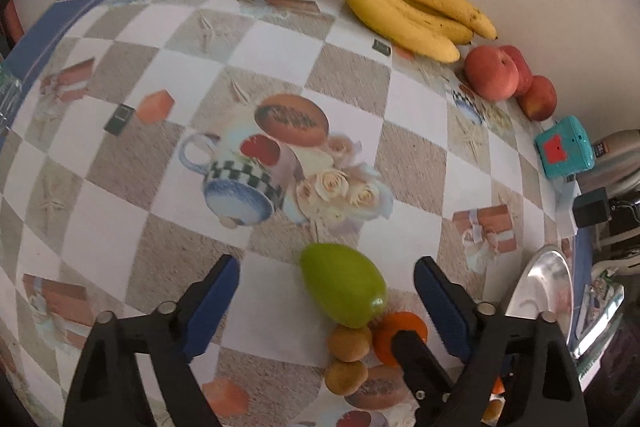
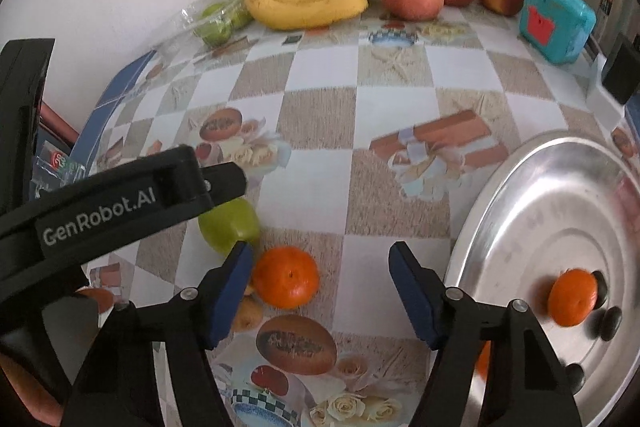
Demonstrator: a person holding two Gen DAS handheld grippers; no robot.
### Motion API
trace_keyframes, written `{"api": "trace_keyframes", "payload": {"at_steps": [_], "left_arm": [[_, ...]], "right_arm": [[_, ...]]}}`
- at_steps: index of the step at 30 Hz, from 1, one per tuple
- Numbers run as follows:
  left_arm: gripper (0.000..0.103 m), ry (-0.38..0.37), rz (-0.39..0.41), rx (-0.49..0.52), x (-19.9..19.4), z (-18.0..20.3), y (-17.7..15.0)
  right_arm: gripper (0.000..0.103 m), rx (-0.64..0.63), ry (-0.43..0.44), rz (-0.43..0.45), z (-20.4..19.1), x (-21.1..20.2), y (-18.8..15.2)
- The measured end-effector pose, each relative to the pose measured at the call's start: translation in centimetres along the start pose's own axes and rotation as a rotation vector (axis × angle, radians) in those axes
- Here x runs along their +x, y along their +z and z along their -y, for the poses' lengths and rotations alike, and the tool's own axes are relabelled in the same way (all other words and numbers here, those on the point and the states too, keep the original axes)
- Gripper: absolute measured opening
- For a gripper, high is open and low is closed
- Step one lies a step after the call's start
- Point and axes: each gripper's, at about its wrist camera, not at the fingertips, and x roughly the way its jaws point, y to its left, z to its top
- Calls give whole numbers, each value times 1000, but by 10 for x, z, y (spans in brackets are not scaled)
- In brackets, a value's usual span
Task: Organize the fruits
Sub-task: 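Grasp an orange with the right tool while the left tool grasps the green mango, then carry the orange and green mango over the steel plate with both tools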
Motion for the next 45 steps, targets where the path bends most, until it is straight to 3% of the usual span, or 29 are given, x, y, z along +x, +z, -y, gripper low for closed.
{"api": "trace_keyframes", "payload": {"at_steps": [8,13,18,27,39,45], "left_arm": [[81,-7,-33,-2,7,2,-4],[68,-5,-45,6,9,3,-4],[50,-31,-47,6,10,5,-3],[49,-23,-39,-1,8,7,-3],[49,-31,-10,-22,-11,0,-5],[49,-32,23,-19,-29,1,-5]], "right_arm": [[66,39,55,-25,2,4,-4],[58,55,79,-29,2,6,-4],[50,61,103,-19,1,5,-4],[39,75,138,-26,-1,6,-5],[38,133,186,-5,6,-8,-7],[38,159,167,6,11,-22,-8]]}}
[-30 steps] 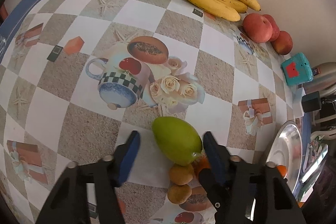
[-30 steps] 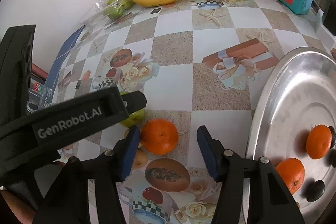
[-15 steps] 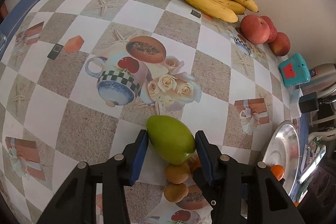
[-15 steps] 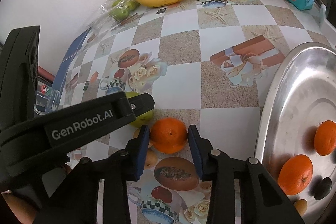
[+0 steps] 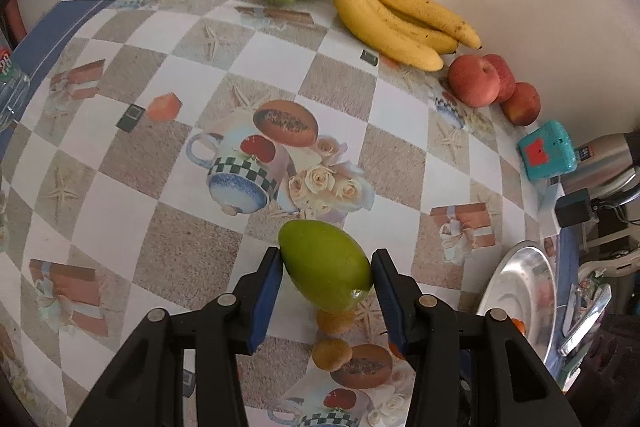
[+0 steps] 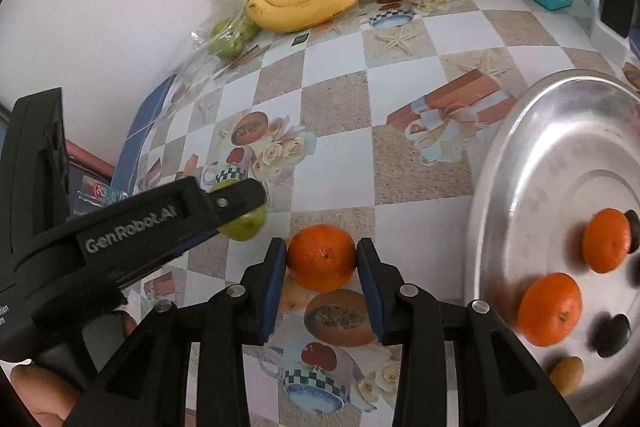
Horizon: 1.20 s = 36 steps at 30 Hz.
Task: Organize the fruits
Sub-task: 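Carry the orange and green mango over the steel plate with both tools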
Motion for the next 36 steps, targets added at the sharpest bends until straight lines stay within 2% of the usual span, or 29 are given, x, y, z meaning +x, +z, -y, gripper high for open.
{"api": "trace_keyframes", "payload": {"at_steps": [10,14,20,27,36], "left_arm": [[49,-6,52,16,-22,10,1],[49,-1,63,26,-26,15,0],[49,-3,70,54,-28,30,-3],[49,-20,69,115,-30,59,-12],[49,-49,34,244,-20,110,-34]], "right_arm": [[38,22,-65,57,6,-34,4],[38,47,-55,79,13,-45,7],[38,77,-94,110,30,-63,11],[38,118,-152,152,55,-84,15],[38,203,-213,160,100,-99,15]]}}
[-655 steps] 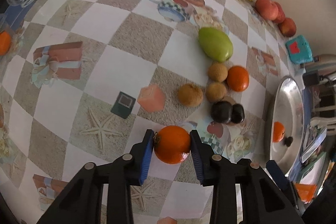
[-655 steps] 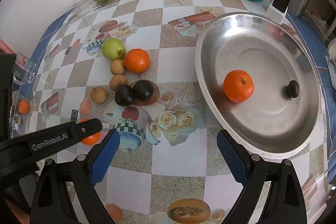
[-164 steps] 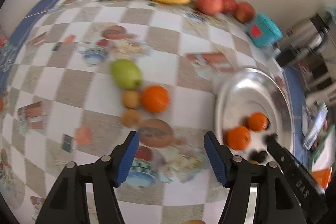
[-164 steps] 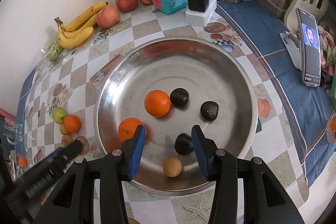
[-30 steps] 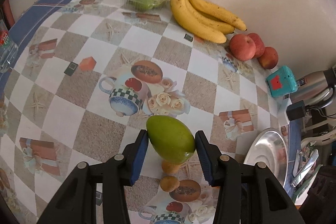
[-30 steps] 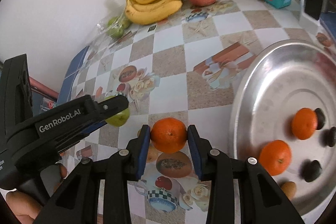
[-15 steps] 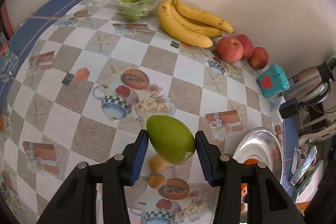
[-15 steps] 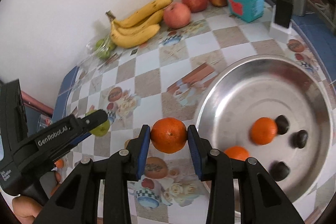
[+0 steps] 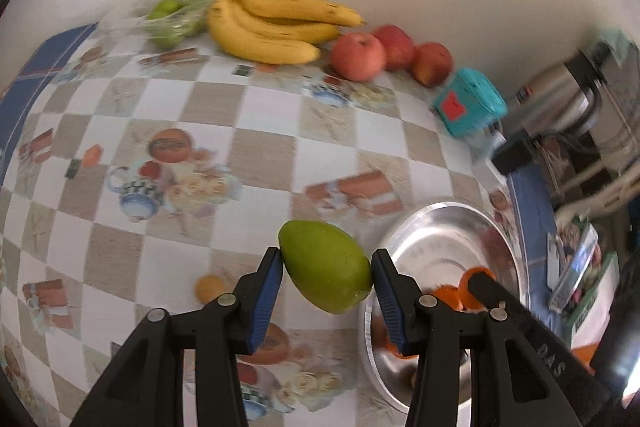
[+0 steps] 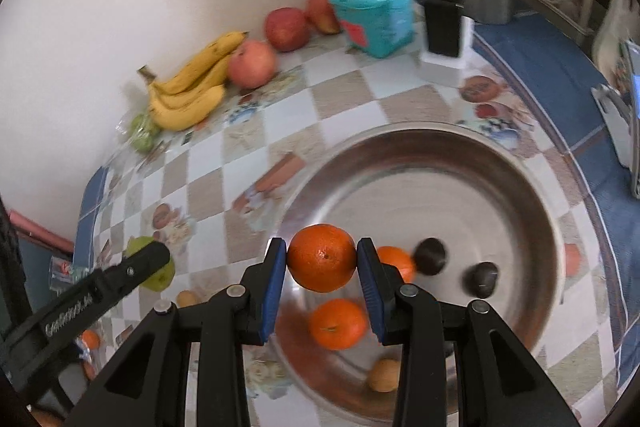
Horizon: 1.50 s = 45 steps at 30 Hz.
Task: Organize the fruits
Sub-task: 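Carry the orange and green mango over the steel plate with both tools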
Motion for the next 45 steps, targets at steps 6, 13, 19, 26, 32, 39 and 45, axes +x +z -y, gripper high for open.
{"api": "trace_keyframes", "payload": {"at_steps": [6,13,19,26,32,39,45], "left_arm": [[49,-45,5,112,7,38,-9],[49,-40,-14,199,34,64,-26],[49,-21,-9,244,52,72,-33],[49,-7,-24,253,67,75,-36],[49,-4,-39,257,74,77,-38],[49,4,-46,262,76,78,-39],[49,5,-55,261,76,79,-40]], "right_arm": [[38,39,-71,38,31,-8,9],[38,34,-102,54,43,2,13],[38,24,-108,59,45,15,13],[39,13,-121,64,48,28,14],[39,0,-135,44,47,38,14],[39,5,-143,32,49,42,12],[44,2,-145,35,48,40,13]]}}
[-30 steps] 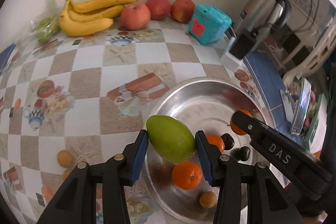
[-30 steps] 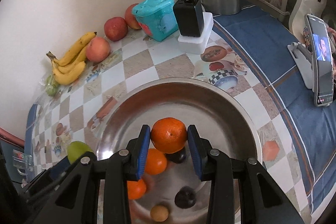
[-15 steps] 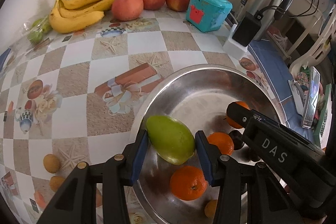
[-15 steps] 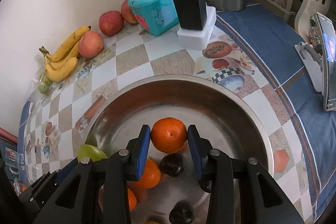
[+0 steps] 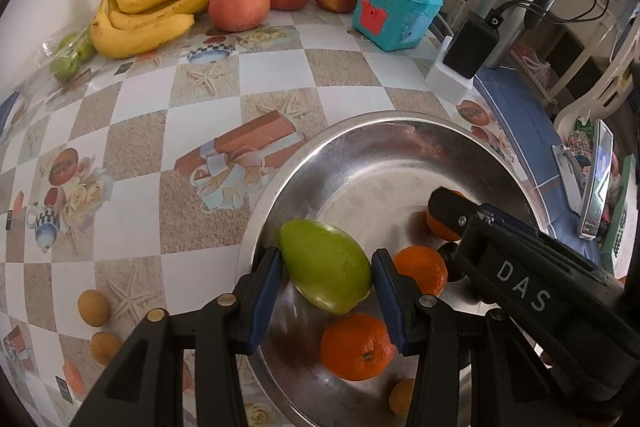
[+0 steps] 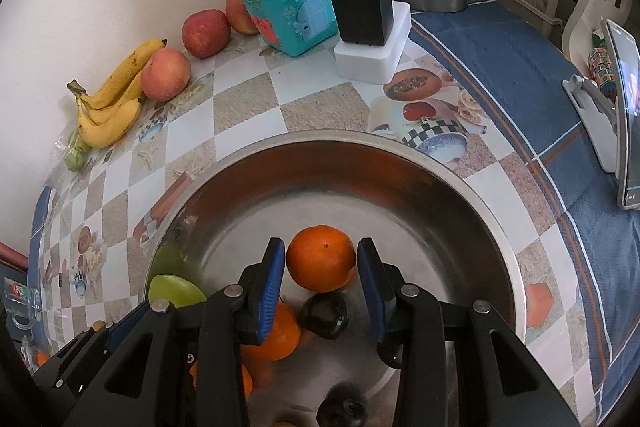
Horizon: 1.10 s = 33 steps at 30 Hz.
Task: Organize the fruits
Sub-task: 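Carry the orange and green mango over the steel plate with both tools, then open the left tool releasing the green mango into the plate while the right releases the orange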
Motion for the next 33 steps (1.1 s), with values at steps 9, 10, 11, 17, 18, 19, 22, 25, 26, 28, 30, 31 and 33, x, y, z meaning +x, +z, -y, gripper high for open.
{"api": "trace_keyframes", "payload": {"at_steps": [9,10,11,17,18,19,22,25,26,28,30,31,33], "left_arm": [[51,-22,25,13,-15,4,4],[51,-23,28,15,-18,5,5],[51,-25,34,17,-22,6,6],[51,-4,34,10,-39,5,9],[51,3,31,5,-41,4,8],[51,9,28,-1,-42,2,8],[51,27,16,-28,-44,-7,6],[51,49,1,-60,-44,-18,2],[51,53,-5,-73,-43,-22,0],[51,67,-13,-93,-43,-29,-3],[51,80,-13,-111,-44,-36,-6],[51,84,-13,-119,-45,-38,-7],[51,94,-14,-138,-47,-45,-10]], "right_arm": [[51,-11,-6,32,-2,-18,6],[51,-14,-7,38,-3,-21,7],[51,-16,-7,44,-3,-24,7],[51,-29,-16,60,-5,-41,8],[51,-28,-18,57,-5,-43,7],[51,-26,-19,54,-5,-45,6],[51,-21,-27,34,-6,-45,2],[51,-15,-21,11,-8,-43,-4],[51,-14,-15,4,-8,-44,-6],[51,-14,-15,-8,-9,-44,-11],[51,-23,-26,-16,-11,-44,-15],[51,-30,-30,-20,-13,-44,-17],[51,-42,-34,-28,-15,-45,-21]]}}
